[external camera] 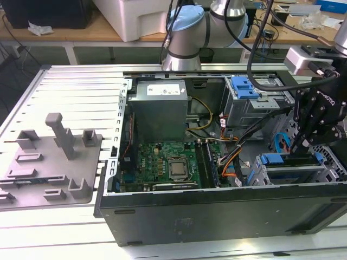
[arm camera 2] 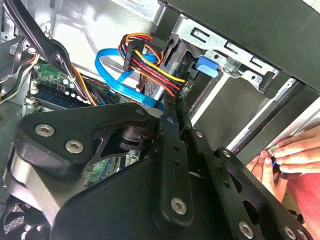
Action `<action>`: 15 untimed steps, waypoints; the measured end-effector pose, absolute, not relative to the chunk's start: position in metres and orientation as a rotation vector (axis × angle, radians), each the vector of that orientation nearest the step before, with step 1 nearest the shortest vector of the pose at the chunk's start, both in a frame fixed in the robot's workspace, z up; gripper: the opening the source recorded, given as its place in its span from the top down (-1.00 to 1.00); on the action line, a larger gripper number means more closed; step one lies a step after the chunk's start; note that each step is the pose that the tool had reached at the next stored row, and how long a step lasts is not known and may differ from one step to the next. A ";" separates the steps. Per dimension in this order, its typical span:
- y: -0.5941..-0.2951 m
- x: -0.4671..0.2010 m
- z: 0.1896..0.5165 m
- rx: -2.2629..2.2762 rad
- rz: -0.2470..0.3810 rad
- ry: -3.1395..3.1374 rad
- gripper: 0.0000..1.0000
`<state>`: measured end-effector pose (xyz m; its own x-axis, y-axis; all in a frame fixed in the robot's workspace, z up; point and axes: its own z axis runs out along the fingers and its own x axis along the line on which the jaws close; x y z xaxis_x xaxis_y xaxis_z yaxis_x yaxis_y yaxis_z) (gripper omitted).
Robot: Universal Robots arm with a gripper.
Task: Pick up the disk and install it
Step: 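Insert the second disk wire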
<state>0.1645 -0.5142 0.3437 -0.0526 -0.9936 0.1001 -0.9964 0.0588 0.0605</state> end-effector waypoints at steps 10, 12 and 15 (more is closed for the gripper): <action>-0.515 0.163 0.342 2.085 0.042 -2.198 0.68; -0.515 0.163 0.341 2.085 0.043 -2.199 0.68; -0.515 0.163 0.340 2.087 0.045 -2.199 0.68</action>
<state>0.1628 -0.5149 0.3397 -0.0494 -0.9938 0.0999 -0.9970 0.0550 0.0538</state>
